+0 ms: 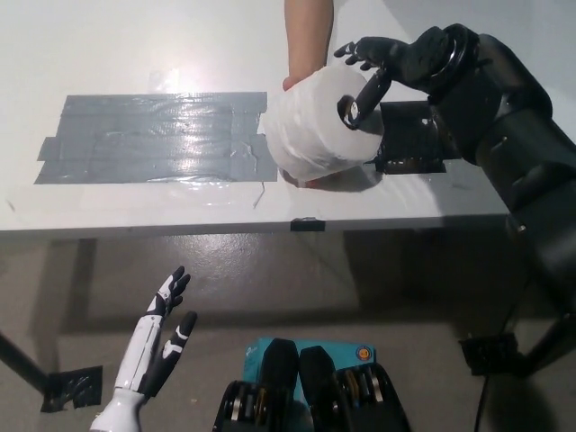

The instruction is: A person hands over a roll of toilet paper to the robot , and the robot inserts its right thumb into the hole in the centre to grab the roll, and then places it on the balck area on the desk.

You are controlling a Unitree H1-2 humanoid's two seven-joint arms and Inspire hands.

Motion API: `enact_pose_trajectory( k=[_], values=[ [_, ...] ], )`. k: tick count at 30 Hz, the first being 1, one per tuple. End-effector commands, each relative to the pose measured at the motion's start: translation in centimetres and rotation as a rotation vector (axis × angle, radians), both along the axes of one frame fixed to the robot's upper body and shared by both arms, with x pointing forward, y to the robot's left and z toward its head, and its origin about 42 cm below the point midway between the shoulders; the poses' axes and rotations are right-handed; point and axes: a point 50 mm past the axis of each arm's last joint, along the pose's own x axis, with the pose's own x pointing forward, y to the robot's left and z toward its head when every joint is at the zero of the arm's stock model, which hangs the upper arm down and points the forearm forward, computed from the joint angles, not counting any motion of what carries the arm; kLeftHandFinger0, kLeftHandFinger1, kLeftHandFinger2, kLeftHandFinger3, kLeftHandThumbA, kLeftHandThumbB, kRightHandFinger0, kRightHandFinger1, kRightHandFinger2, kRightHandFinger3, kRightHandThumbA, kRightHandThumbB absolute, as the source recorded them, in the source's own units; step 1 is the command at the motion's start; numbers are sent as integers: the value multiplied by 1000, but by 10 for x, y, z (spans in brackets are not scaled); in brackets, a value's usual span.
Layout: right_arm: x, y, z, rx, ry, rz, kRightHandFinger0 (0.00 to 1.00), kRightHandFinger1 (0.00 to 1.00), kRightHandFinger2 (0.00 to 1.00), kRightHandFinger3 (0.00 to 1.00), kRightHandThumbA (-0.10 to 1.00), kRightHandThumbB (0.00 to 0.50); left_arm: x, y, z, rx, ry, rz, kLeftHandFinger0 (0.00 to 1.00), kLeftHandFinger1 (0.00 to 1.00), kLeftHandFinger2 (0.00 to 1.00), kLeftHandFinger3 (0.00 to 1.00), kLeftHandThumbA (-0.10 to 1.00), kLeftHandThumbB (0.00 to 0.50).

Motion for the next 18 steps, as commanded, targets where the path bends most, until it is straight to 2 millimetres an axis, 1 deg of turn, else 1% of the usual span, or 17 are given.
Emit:
enact_pose_trajectory(
  k=[1, 4, 7, 9, 11, 12, 13, 15, 17, 18],
  values=[
    [3, 12, 28, 1, -116, -21, 1000, 1000, 1000, 1000, 1000, 500, 1, 2, 7, 4, -42, -3, 1000, 1000, 1000, 1000, 939, 198],
    [2, 16, 27, -11, -183, -17, 1000, 1000, 1000, 1000, 1000, 500, 1, 1, 8, 9, -42, -4, 1000, 1000, 1000, 1000, 936, 188],
    [2, 19, 24, -5, -215, -18, 1000, 1000, 1000, 1000, 1000, 500, 1, 1, 9, 3, -44, -5, 1000, 1000, 1000, 1000, 933, 195],
    [1, 24, 19, 31, -259, -28, 1000, 1000, 1000, 1000, 1000, 498, 1, 1, 9, -3, -48, -6, 1000, 1000, 1000, 1000, 924, 194],
    [0, 26, 16, 40, -275, -27, 1000, 1000, 1000, 1000, 1000, 498, 1, 1, 9, 1, -46, -5, 1000, 1000, 1000, 1000, 925, 196],
    [0, 27, 14, 47, -285, -25, 1000, 1000, 1000, 1000, 1000, 498, 2, 1, 10, 11, -44, -3, 1000, 1000, 1000, 1000, 936, 206],
    [-1, 27, 14, 45, -290, -25, 1000, 1000, 1000, 1000, 1000, 487, 3, 1, 10, 13, -44, -4, 1000, 1000, 1000, 1000, 943, 206],
    [-1, 27, 9, 34, -300, -20, 1000, 1000, 1000, 1000, 1000, 481, 3, 2, 11, 15, -54, -9, 1000, 1000, 1000, 1000, 945, 197],
    [-1, 27, 6, 34, -297, -22, 1000, 1000, 1000, 1000, 1000, 487, 3, 2, 11, 9, -52, -9, 1000, 1000, 1000, 1000, 941, 195],
    [-2, 27, 5, 31, -294, -22, 1000, 1000, 1000, 1000, 1000, 473, 3, 2, 11, 5, -51, -9, 1000, 1000, 1000, 1000, 925, 191]
  ],
)
